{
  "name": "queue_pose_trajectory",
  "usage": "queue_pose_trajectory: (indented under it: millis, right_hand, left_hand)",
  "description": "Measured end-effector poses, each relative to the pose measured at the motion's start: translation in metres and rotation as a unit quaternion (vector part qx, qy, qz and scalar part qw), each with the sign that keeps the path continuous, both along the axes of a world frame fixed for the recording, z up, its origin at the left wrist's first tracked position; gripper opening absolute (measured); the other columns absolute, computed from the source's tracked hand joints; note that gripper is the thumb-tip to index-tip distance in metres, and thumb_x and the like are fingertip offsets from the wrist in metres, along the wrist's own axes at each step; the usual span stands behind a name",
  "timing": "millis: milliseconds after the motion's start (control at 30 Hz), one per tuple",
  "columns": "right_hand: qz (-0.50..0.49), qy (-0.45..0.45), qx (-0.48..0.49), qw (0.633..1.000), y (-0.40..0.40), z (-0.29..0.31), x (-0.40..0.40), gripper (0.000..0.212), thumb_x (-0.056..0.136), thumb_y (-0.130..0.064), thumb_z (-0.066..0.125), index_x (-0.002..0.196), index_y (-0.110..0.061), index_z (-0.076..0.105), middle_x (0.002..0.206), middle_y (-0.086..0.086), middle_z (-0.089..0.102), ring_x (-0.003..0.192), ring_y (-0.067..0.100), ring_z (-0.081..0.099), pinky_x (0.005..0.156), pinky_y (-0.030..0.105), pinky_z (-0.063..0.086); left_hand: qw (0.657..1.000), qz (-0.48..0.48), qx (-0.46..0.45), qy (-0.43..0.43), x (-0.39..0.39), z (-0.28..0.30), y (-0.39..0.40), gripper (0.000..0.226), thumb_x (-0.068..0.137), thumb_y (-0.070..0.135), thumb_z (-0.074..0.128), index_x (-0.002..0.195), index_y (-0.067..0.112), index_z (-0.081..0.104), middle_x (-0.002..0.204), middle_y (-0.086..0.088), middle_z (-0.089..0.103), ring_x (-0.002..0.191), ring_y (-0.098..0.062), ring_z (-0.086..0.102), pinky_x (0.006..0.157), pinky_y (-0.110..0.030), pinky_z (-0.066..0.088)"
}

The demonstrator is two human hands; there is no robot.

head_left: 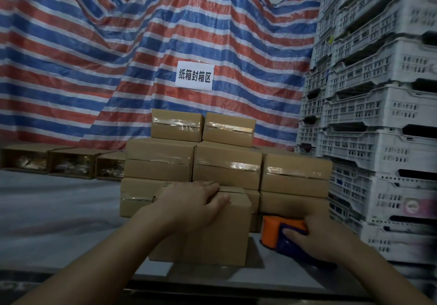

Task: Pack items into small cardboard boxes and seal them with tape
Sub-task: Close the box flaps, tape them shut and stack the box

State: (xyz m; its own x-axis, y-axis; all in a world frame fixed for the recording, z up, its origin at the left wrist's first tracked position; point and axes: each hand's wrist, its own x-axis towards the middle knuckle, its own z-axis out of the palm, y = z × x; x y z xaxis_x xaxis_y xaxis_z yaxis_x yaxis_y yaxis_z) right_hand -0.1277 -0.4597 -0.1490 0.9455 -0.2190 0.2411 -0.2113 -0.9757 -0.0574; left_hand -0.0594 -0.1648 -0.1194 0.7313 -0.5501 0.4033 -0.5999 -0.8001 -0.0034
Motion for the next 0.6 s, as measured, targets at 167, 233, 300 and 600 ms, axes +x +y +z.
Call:
queue_pose_trajectory:
  millis: [167,233,300,600]
  right_hand:
    - [-0.016,-0.075,-0.035,0.996,-0.006,-0.024,-0.003,0.053,0.087,-0.078,0.045,0.076,-0.029,0.059,0.070,-0.010,0.061,0.061,0.000,0.057,0.050,0.020,0.036]
    - [-0.007,-0.128,-0.056,0.990,-0.007,-0.031,-0.003,0.059,0.085,-0.082,0.040,0.070,-0.028,0.058,0.064,-0.010,0.059,0.057,0.001,0.055,0.047,0.020,0.033]
    - [-0.014,-0.167,-0.058,0.984,-0.007,-0.035,-0.002,0.070,0.082,-0.087,0.029,0.064,-0.026,0.058,0.059,-0.008,0.057,0.052,0.001,0.053,0.045,0.020,0.030]
    - [0.054,-0.319,0.249,0.913,0.009,0.037,0.010,0.075,0.081,-0.082,0.032,0.052,-0.019,0.059,0.042,-0.006,0.058,0.039,0.008,0.054,0.050,0.026,0.038]
  left_hand:
    - [1.000,0.007,0.000,0.010,0.001,0.001,0.001,0.072,0.092,0.074,0.010,0.152,0.037,0.026,0.159,0.013,0.028,0.144,-0.012,0.031,0.108,-0.038,0.033]
    - [1.000,0.001,-0.006,0.030,0.002,0.003,0.002,0.072,0.091,0.075,0.012,0.152,0.038,0.026,0.158,0.012,0.031,0.142,-0.013,0.034,0.107,-0.038,0.033]
    - [0.997,-0.008,-0.033,0.065,0.002,0.005,0.004,0.073,0.089,0.076,0.016,0.150,0.039,0.028,0.154,0.009,0.039,0.138,-0.016,0.040,0.102,-0.037,0.035]
    - [0.909,-0.072,-0.312,0.266,-0.004,0.025,0.018,0.053,0.100,0.061,0.030,0.136,0.031,0.054,0.133,0.004,0.058,0.121,-0.013,0.052,0.109,-0.038,0.036]
